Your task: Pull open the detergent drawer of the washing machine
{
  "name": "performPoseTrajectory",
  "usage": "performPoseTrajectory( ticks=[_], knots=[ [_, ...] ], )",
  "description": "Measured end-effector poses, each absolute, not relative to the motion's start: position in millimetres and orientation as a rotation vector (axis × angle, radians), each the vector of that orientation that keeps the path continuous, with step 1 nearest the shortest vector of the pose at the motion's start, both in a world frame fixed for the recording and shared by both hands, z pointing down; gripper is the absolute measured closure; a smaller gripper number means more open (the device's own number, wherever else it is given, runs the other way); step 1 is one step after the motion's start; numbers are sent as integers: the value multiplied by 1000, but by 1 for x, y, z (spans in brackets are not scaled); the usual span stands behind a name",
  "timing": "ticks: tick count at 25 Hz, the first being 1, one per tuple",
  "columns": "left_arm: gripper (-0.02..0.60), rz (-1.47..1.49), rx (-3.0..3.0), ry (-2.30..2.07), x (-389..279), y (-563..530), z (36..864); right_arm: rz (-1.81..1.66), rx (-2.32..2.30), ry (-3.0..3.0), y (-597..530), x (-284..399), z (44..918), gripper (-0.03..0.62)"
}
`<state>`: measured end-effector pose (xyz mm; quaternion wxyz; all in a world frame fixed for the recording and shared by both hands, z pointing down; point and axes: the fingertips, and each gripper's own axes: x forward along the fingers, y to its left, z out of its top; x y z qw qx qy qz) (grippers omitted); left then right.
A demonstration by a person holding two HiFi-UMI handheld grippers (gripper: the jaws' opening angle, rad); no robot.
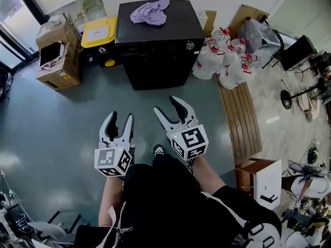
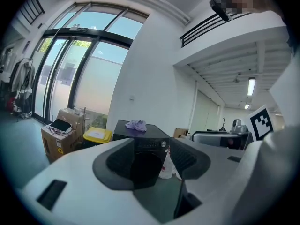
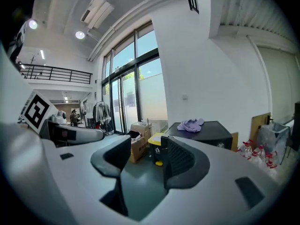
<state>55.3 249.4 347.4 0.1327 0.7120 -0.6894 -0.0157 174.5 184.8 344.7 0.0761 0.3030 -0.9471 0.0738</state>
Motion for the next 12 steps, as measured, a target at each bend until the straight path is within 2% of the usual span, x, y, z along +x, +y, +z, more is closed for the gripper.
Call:
performPoseTrajectory(
  ticks=[12],
  knots=[
    [350, 31, 2035, -1999, 42, 179, 372, 251, 924, -2809, 119, 175, 370, 347]
  ],
)
